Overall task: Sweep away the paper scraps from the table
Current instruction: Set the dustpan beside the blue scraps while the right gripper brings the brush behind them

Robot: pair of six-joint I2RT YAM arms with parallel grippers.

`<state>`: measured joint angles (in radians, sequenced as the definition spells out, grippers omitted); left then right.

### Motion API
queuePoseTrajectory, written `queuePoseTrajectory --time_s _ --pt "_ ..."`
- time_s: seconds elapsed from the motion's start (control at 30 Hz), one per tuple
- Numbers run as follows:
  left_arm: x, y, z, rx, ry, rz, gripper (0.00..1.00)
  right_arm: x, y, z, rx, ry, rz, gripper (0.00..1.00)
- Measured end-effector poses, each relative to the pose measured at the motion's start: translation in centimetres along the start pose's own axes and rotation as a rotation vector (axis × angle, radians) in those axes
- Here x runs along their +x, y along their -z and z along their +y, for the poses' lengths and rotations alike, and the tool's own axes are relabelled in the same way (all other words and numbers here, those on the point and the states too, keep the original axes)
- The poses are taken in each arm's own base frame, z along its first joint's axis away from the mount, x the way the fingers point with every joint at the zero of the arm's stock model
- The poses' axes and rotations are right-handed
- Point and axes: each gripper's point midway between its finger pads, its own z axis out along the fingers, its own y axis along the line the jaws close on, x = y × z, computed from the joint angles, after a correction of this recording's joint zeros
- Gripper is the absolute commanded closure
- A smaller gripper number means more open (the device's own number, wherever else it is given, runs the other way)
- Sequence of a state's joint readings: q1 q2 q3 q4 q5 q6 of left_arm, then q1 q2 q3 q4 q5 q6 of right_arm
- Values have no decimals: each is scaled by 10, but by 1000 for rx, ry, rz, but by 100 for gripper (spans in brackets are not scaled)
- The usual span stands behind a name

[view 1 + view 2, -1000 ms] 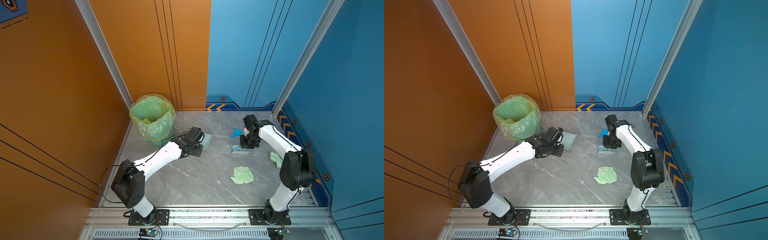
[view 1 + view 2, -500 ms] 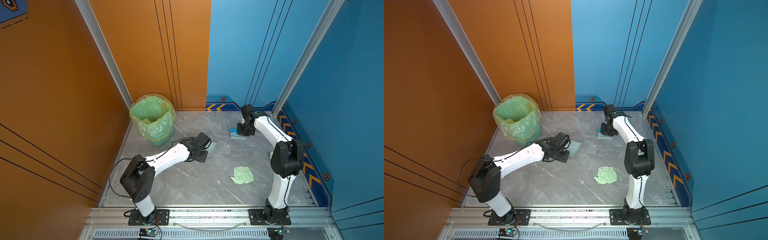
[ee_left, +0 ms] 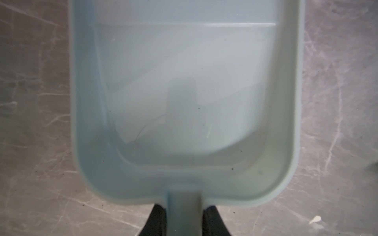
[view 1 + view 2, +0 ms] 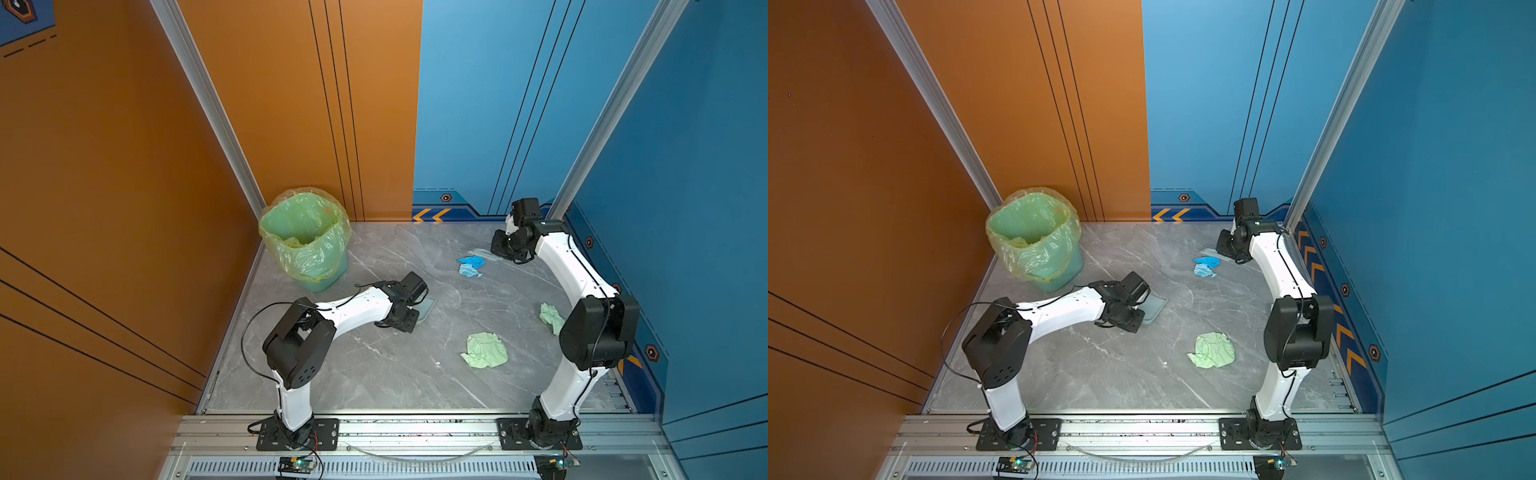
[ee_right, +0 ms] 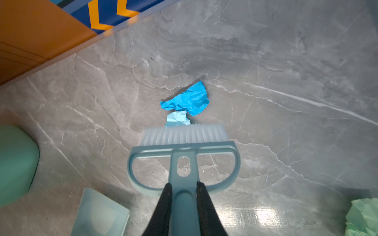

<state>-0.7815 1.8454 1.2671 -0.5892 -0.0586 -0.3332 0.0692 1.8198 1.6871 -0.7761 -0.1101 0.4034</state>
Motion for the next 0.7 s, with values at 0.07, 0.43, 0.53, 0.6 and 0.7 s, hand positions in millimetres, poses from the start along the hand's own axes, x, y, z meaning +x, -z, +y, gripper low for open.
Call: queuePoseTrajectory --time_s 0.07,0.43,0.53,0.6,0.7 --pt "-1 0 -4 5 -16 -2 100 -8 -2 -2 22 -20 -37 100" --pt "-2 -7 -22 42 -71 15 100 -33 -65 -19 173 -60 -88 100" --pt "-2 -7 -29 53 -90 16 100 -30 -81 -18 206 -35 -74 100" --pt "-4 -5 -33 60 -97 11 100 -25 -88 -16 220 -18 -62 100" --pt "-7 -5 -34 63 -97 5 100 -15 -94 -15 241 12 -35 100"
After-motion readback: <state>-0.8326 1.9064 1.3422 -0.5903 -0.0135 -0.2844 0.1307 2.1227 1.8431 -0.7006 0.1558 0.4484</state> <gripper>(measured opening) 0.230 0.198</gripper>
